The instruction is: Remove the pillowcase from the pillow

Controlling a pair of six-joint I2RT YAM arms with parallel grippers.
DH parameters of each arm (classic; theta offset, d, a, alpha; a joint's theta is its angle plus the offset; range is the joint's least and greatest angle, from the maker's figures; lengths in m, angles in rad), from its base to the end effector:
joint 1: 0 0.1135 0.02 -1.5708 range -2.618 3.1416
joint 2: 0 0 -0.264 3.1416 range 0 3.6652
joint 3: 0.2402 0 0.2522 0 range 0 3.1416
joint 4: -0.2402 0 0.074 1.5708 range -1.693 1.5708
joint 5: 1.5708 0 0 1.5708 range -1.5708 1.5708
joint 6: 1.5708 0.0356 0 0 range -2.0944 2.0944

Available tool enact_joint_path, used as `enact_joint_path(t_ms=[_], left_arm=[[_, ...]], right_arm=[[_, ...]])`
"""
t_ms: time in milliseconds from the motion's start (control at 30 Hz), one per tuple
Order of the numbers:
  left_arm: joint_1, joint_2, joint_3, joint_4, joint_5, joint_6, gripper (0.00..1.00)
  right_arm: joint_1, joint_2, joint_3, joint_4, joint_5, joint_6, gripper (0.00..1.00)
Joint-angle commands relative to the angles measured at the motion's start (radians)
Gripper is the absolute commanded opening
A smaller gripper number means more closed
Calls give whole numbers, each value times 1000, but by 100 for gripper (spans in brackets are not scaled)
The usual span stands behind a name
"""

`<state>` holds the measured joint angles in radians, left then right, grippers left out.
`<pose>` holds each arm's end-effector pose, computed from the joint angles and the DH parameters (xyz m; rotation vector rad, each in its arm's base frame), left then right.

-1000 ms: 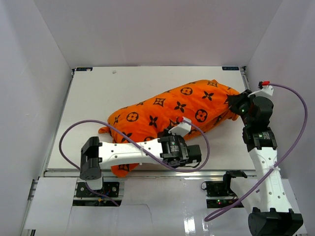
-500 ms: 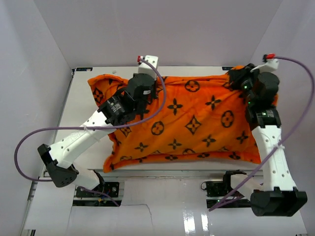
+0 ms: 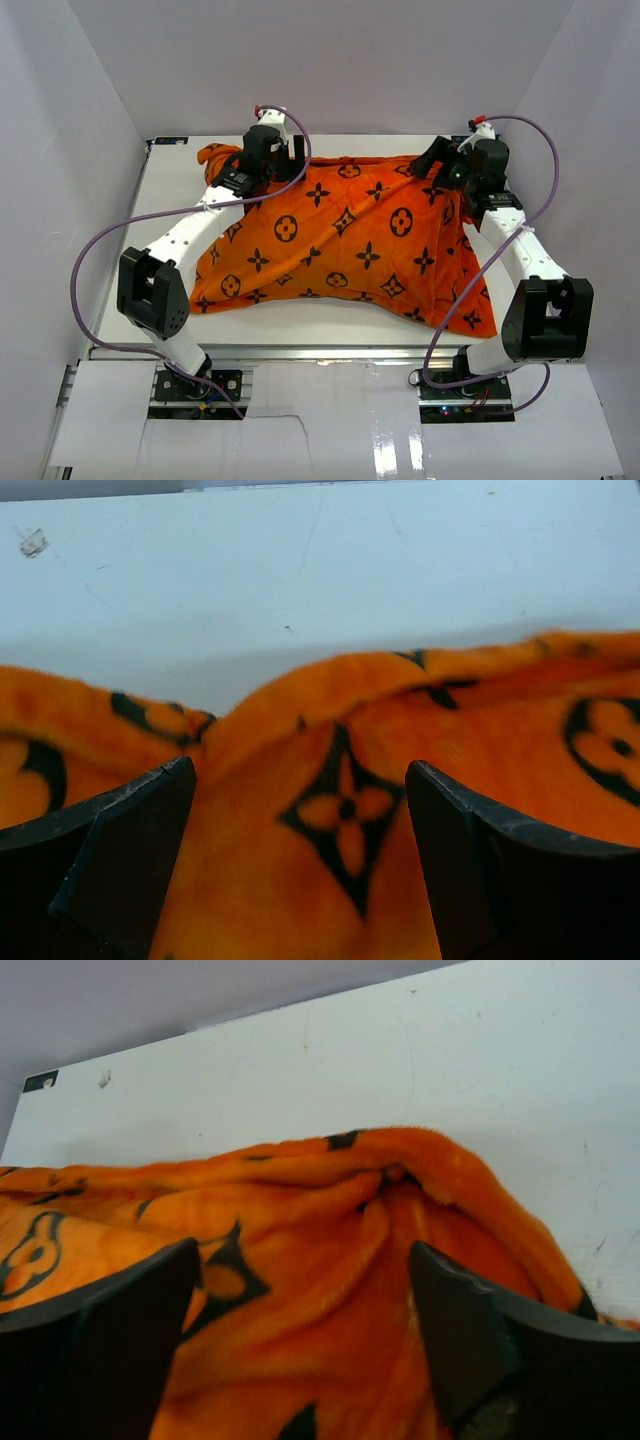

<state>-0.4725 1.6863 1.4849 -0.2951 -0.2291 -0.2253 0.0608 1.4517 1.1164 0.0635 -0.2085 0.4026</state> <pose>0.3581 -0.1739 0.3338 0.1136 2.0558 -0.1961 0.3434 0.0283 0.3225 0.1709 1.8600 0.5143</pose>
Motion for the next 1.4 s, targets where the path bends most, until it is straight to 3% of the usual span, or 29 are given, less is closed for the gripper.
enact_joint_path(t_ms=[0,33,267,433,467,567,667,767,933,1000,1133,1200,1300,1367], left_arm=[[-17,-95,77,-93,79,6,98],[-40,-111,84,-119,57,15,98],[-230,-223,155,-237,-182,55,98],[-241,-327,-50,-106,-84,6,98],[-239,-326,-81,-87,-99,-2,98],[-194,-266,-147,-79,-158,-49,98],[-25,-196,-185,-124,-106,-158,98],[58,-175,-216,-153,-136,-216,98],[121,-247,-232,-180,-92,-253,98],[117,-316,-222,-190,-52,-237,98],[57,-393,-148,-214,5,-191,98],[2,-384,-106,-234,-31,-174,98],[-185,-309,-13,-271,-102,-141,98],[-251,-257,52,-286,-127,-125,98]], right_arm=[[-4,-11,65,-108,62,-99,99],[-15,-7,100,-131,102,-114,93],[-47,-30,185,-251,124,-88,90],[-47,-111,110,-249,2,-81,91],[-49,-132,33,-225,-26,-76,91],[-47,-197,-123,-111,-153,-48,92],[-3,-208,-200,-76,-161,-60,93],[86,-185,-211,-74,-164,-102,94],[185,-186,-181,-117,-155,-154,93],[180,-239,-181,-177,-55,-169,92],[85,-347,-167,-267,-26,-182,90],[56,-390,-135,-318,20,-186,90],[19,-407,-106,-341,17,-186,90],[11,-406,-104,-344,-9,-182,90]])
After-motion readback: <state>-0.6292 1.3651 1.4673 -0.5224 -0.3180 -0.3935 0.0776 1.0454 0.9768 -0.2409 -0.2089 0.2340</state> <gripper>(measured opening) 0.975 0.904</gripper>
